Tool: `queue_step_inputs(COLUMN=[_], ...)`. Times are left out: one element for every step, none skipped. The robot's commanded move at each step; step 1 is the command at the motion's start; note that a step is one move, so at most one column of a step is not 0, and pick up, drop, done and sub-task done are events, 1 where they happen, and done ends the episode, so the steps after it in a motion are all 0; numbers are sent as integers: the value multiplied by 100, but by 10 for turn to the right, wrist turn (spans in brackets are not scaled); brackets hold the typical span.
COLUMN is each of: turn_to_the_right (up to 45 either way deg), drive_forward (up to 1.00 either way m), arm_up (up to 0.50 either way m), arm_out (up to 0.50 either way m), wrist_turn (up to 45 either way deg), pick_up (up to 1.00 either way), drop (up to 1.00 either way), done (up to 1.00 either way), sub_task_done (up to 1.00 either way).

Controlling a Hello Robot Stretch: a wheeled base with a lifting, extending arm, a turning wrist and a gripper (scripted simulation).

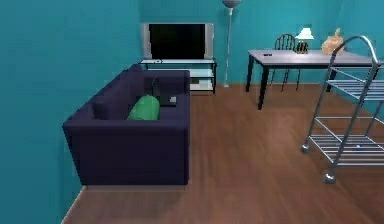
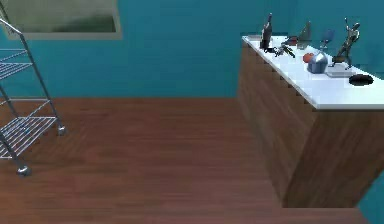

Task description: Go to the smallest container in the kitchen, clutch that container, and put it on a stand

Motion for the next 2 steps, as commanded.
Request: queue_step_inputs(turn_to_the_right=[450,450], drive_forward=[0,0], arm_up=[0,0], arm_out=[0,0], wrist_turn=[0,0], pick_up=[0,0], drop=[0,0], done=[0,0], sub_task_done=[0,0])
